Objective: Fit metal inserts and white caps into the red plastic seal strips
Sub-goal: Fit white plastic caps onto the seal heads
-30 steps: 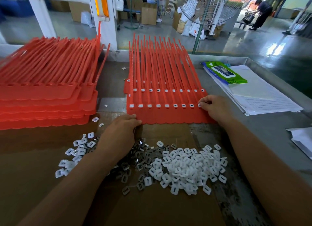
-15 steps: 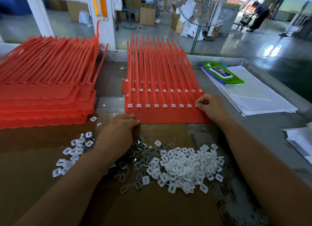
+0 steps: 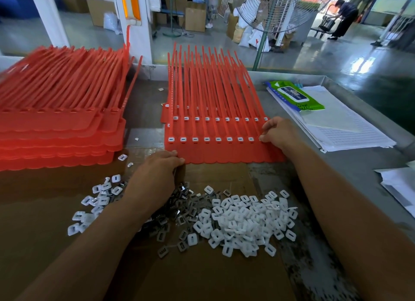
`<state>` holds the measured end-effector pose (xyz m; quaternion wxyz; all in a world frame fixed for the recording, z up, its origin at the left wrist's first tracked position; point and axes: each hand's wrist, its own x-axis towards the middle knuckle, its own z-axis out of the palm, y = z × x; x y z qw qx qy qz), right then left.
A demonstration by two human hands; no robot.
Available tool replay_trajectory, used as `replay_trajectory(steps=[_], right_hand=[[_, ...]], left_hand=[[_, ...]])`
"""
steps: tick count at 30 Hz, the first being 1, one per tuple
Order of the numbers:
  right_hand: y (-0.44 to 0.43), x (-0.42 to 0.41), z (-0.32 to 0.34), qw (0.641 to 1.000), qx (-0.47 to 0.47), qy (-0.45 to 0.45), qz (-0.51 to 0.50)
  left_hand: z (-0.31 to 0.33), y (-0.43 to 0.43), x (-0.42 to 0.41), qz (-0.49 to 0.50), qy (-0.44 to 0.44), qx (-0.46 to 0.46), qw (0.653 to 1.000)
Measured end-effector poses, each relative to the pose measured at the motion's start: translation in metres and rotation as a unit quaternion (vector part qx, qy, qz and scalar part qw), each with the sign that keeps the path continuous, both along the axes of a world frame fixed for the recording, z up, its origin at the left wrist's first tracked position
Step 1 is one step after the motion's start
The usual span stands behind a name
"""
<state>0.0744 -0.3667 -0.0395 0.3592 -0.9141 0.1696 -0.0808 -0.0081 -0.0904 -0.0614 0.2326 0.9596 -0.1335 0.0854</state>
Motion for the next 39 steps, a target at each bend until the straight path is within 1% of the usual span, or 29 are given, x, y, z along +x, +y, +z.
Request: replay_trajectory(steps=[4,7,9,11,14,18,22,26,31,35,39], right_hand=[[-0.002,-0.001,-0.003,1.000,-0.009,-0.008,0.002],[-0.003,-0.007,-0.009,0.999,-0.011,-0.034,0.016],[-0.003,-0.011,-0.012,0.998,-0.032,-0.058,0.023],[-0.002,-0.016,-0.011,0.997,-0.033,-0.063,0.031],[-0.002,-0.026,-0.001,0.998,0.007,-0.044,0.049],[0.000,-0.052,0.014,0.996,0.008,-0.024,0.084],[0.000,-0.083,0.026,0.984,-0.007,0.032,0.173],[-0.001,-0.108,0.029,0.963,0.013,0.104,0.249],[-0.001,-0.121,0.026,0.952,0.030,0.125,0.277],[0.002,-0.124,0.022,0.943,0.032,0.162,0.289],[0.003,-0.123,0.018,0.948,0.003,0.148,0.281]], left_hand=[[0.000,0.000,0.000,0.000,0.000,-0.003,1.000],[0.000,-0.001,0.000,-0.001,0.000,-0.003,1.000],[0.000,0.000,0.000,-0.001,-0.001,-0.001,1.000],[-0.001,0.000,0.000,0.000,-0.001,0.001,1.000],[-0.002,0.000,0.001,0.001,-0.001,0.002,1.000],[-0.002,0.001,0.000,0.002,-0.003,0.000,1.000],[-0.002,0.001,0.001,0.002,-0.001,0.003,1.000],[-0.002,0.001,0.001,0.000,0.005,0.006,1.000],[-0.003,0.002,0.000,-0.001,0.010,0.005,1.000],[-0.002,0.002,0.000,0.001,0.010,0.005,1.000],[-0.001,0.002,-0.001,0.002,0.011,0.002,1.000]])
